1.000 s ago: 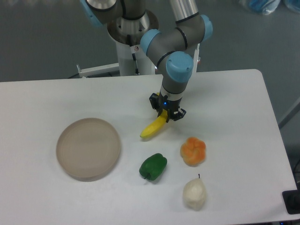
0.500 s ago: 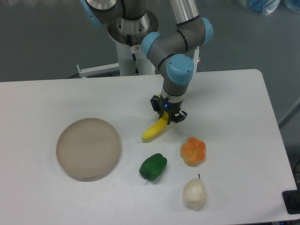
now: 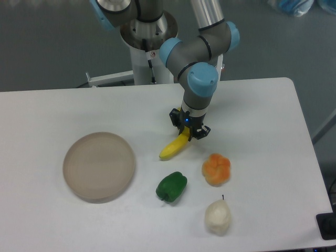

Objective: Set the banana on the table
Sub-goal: 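Lower the banana onto the table beside the orange toy, then open the gripper, release the banana, and raise the gripper away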

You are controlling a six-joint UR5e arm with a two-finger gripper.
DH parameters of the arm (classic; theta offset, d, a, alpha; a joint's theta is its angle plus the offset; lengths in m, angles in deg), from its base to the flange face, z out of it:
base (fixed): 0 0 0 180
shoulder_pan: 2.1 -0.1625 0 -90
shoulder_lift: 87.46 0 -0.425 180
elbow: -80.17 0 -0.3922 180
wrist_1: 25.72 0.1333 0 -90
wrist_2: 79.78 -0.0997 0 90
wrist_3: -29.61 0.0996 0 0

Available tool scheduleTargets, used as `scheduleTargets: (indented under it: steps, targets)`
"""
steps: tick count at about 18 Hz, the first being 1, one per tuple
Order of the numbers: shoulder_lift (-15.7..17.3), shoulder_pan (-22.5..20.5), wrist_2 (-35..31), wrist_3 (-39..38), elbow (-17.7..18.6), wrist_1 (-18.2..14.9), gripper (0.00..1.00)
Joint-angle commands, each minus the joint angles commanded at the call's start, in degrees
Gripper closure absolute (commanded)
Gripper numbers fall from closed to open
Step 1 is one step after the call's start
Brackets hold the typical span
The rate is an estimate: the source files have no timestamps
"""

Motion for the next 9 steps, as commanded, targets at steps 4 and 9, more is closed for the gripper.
scheduleTargets:
  steps: [4, 9]
  targets:
    - [0.18, 0.00, 0.00, 0.00, -0.53, 0.00, 0.28]
    - [1.40, -0.18, 0.09, -0.88, -3.25, -0.17, 0.00]
